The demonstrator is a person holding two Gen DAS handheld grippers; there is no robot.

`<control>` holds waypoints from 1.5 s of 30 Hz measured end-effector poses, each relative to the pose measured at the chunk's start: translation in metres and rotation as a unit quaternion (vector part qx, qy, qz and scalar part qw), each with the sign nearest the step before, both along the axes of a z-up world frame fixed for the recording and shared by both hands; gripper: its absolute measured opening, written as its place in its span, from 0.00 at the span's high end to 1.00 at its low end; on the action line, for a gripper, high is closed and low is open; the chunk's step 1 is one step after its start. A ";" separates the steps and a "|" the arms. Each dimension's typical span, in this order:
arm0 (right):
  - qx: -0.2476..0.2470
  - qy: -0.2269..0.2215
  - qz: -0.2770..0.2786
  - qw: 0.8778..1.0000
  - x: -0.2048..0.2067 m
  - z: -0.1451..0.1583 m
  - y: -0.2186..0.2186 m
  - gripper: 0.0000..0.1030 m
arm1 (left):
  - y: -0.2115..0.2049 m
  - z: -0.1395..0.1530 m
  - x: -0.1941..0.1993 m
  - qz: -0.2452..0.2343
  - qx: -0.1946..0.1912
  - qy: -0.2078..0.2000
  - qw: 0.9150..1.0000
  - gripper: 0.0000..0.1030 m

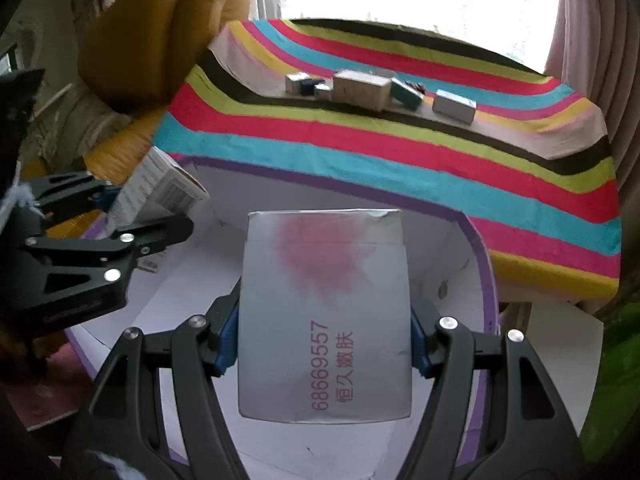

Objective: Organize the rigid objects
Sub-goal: 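Open both grippers to drop the boxes into the white storage box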

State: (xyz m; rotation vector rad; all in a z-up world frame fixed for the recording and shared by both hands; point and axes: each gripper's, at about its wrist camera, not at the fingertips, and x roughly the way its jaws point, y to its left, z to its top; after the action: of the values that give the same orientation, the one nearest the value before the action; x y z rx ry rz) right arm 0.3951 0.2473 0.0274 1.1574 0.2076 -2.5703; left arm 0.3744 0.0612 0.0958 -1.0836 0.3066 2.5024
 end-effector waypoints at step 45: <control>0.056 0.052 0.070 0.995 0.050 0.051 -0.026 0.17 | -0.018 0.001 0.025 0.008 -0.038 0.021 0.999 0.18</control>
State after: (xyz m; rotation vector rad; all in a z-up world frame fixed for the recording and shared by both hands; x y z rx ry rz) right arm 0.4451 0.2214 0.0782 1.0077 0.4453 -2.5248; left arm 0.3995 0.0433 0.0971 -1.0681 0.4089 2.5491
